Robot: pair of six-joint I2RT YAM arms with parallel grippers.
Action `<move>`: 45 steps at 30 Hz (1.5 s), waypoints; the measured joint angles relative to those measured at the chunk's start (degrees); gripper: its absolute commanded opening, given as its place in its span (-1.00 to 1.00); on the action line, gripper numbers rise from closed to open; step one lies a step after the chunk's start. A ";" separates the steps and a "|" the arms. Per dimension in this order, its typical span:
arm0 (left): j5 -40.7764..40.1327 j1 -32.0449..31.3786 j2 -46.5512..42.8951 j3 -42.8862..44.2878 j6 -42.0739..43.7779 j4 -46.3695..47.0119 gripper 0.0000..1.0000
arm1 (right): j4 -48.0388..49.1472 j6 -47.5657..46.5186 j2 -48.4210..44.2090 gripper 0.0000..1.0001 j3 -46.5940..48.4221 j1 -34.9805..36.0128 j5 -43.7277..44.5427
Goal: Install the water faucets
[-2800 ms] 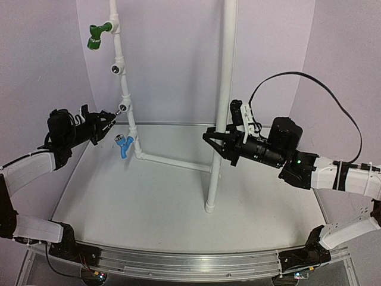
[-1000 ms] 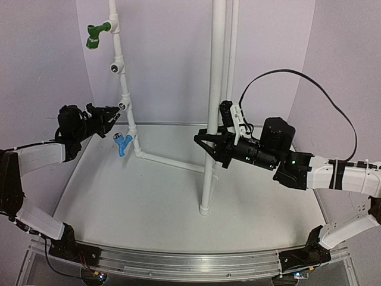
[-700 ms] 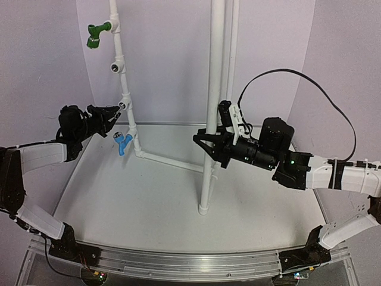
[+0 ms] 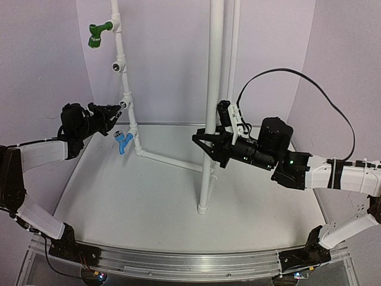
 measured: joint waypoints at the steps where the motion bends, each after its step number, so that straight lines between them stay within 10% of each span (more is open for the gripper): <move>1: -0.14 -0.08 0.00 0.01 0.85 -0.12 -1.00 | 0.00 0.00 0.00 -1.00 0.00 0.03 0.02; 45: -20.60 -8.37 -0.72 14.18 53.23 -30.24 -1.00 | -0.33 0.02 0.17 -1.00 0.33 0.33 0.39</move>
